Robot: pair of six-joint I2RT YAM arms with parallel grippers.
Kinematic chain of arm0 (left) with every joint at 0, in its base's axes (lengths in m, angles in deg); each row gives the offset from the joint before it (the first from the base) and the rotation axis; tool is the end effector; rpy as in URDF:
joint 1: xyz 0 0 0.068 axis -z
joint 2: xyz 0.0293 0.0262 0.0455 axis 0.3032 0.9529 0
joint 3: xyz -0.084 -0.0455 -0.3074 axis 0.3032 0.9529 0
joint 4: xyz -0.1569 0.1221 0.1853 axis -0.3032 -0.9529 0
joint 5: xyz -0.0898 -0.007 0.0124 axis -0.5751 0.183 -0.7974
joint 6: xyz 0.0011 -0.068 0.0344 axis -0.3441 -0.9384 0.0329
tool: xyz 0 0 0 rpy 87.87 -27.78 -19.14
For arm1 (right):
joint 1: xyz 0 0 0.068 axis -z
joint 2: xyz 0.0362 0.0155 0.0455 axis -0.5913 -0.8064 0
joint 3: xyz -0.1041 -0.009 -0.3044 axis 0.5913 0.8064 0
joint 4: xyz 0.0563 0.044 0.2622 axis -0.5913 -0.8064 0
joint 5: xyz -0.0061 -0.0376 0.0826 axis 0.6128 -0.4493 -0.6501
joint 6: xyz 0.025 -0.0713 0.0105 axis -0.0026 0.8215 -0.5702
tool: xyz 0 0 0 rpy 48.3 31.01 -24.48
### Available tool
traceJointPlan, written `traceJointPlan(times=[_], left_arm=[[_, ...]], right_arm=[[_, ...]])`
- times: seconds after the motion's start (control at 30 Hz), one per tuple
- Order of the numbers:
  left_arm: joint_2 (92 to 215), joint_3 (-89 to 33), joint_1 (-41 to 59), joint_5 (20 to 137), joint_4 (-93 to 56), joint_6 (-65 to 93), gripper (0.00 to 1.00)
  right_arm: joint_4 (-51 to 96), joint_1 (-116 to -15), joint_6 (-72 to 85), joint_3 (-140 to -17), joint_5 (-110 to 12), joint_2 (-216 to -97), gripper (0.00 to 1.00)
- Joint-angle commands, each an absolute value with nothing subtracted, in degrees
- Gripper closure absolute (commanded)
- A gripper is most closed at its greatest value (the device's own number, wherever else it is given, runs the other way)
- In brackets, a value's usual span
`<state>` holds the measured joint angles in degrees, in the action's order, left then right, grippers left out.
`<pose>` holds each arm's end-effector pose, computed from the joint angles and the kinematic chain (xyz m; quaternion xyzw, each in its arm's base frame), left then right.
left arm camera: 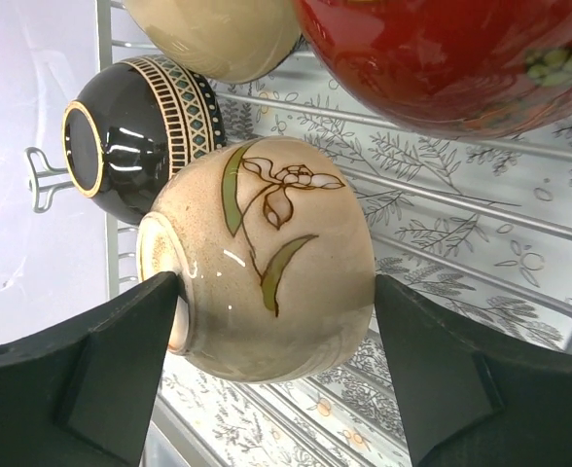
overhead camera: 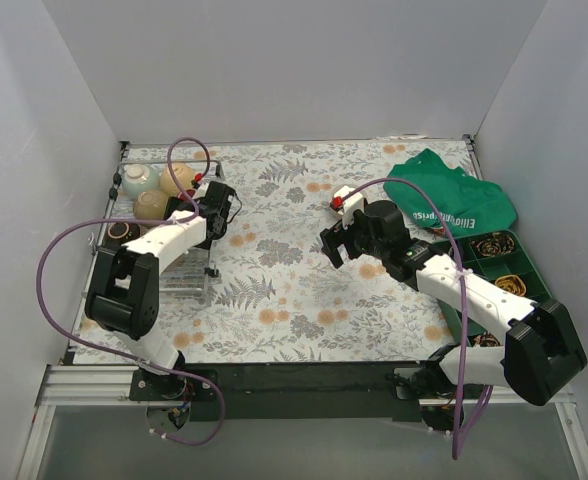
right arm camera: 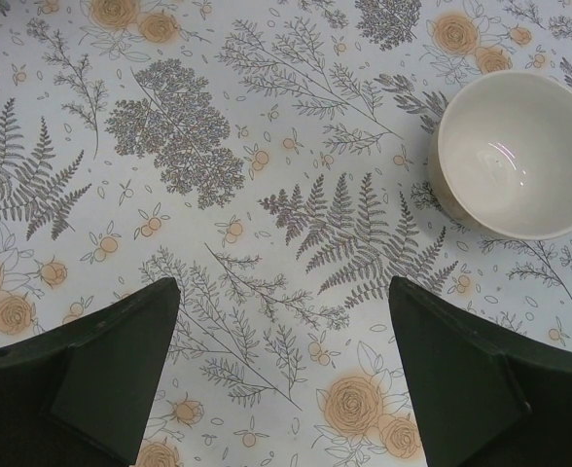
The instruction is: Unload the bowls from the dish rack
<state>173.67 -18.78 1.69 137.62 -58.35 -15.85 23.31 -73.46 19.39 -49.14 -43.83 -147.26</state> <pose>0.3355 -0.0649 0.2295 -0.2389 0.8608 0.2876 0.3453 0.2402 0.1858 0.2965 -0.3211 0.7815 0.1616 0.5099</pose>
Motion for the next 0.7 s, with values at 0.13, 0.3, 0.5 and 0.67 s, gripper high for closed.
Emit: traceJointPlan(times=[0.13, 0.3, 0.5, 0.67], left_arm=[[166.44, -20.00, 1.78, 135.57, -56.04, -18.82, 0.55], [164.24, -20.09, 1.78, 135.05, -54.81, -19.79, 0.68], [159.67, -19.56, 1.78, 133.11, -52.35, -21.28, 0.89], [155.63, -18.24, 1.78, 130.74, -49.54, -22.69, 0.99]], right_arm=[[25.69, -73.69, 18.57, -50.83, -45.94, -146.45, 0.04], [25.69, -73.69, 17.78, -51.53, -48.23, -146.10, 0.04], [26.13, -73.69, 16.20, -51.88, -53.23, -145.83, 0.04], [29.03, -73.78, 13.92, -51.27, -59.03, -145.74, 0.04]])
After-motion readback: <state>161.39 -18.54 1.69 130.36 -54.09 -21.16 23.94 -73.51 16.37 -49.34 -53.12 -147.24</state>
